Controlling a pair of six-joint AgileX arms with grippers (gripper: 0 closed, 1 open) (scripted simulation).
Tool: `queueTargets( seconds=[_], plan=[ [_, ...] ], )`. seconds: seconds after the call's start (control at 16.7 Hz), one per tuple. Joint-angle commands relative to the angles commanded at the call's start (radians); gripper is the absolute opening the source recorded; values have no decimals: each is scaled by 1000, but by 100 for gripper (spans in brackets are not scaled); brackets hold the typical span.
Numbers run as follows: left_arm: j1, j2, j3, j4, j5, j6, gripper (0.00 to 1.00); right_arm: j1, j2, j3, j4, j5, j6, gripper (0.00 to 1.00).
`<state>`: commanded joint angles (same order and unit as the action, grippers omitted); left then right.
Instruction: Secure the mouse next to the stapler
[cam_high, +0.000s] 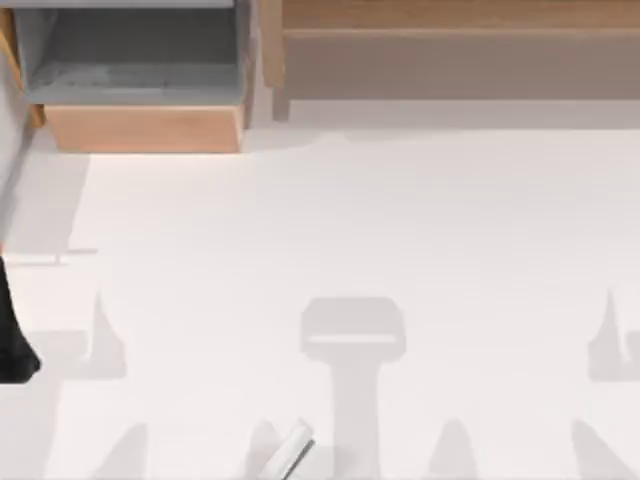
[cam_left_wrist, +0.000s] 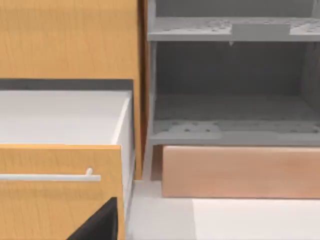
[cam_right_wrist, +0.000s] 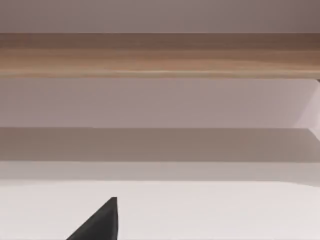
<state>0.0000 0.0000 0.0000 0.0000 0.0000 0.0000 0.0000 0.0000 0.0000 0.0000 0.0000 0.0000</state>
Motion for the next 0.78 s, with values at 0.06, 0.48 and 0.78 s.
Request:
queueTargets(
  seconds=[0.06,0.48,0.78],
  plan=[
    [0,0,0,0,0,0,100,0,0,0,0,0,0,100],
    [34,196,195,-142,-1,-6,100,0,0,0,0,0,0,100],
    [86,602,584,-366,-1,-12,100,0,0,0,0,0,0,100]
  ],
)
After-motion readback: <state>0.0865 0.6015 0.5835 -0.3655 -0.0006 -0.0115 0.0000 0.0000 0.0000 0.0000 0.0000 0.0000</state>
